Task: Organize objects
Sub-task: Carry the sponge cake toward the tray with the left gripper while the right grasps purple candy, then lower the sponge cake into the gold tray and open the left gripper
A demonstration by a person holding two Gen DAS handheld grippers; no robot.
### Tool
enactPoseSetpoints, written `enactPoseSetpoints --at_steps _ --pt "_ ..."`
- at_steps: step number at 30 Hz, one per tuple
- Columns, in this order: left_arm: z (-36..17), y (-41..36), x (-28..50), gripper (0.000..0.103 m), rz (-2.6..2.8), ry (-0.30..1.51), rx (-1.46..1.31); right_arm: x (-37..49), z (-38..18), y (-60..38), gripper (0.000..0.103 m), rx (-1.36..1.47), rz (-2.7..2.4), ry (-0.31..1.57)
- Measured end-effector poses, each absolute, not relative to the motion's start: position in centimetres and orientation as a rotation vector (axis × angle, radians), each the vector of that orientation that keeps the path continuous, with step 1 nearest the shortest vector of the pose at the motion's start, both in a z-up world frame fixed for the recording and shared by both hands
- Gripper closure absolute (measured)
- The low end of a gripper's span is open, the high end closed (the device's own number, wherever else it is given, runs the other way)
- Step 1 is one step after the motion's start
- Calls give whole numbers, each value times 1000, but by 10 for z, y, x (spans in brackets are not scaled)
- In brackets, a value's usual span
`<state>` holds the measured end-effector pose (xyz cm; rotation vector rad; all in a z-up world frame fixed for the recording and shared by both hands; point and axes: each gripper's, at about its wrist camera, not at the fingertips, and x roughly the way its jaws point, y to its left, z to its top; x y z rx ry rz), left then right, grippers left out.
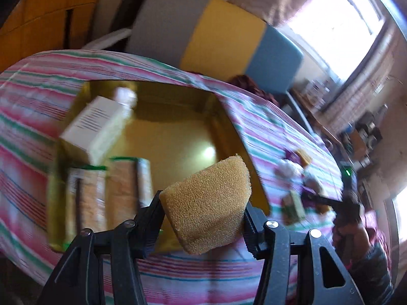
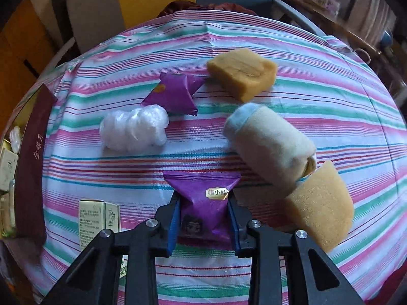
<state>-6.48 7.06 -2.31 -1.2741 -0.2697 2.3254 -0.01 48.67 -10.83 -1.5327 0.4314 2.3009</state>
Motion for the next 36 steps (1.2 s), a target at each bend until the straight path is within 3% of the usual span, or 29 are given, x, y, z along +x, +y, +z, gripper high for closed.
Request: enactPoseSetpoints --at_steps 10,25,28,30,31,36 --pt "-14 66 -140 48 2426 -181 -1249 -1 -111 486 71 -1549 2303 366" --pt "-75 99 -254 45 2436 -23 -1461 0 -110 485 70 -1556 2315 330" --pt "-78 97 -267 38 2431 -21 -1490 -1 -111 485 70 -1554 2316 327" --pt "-76 92 -269 23 2416 -94 -1494 0 -111 485 70 -1554 2317 325" --pt "-72 90 -268 20 2421 -112 -1480 -1 -111 485 70 -1554 2317 324" --pt "-51 80 -250 20 2462 -137 -1399 -3 -113 485 70 -1553 2316 328"
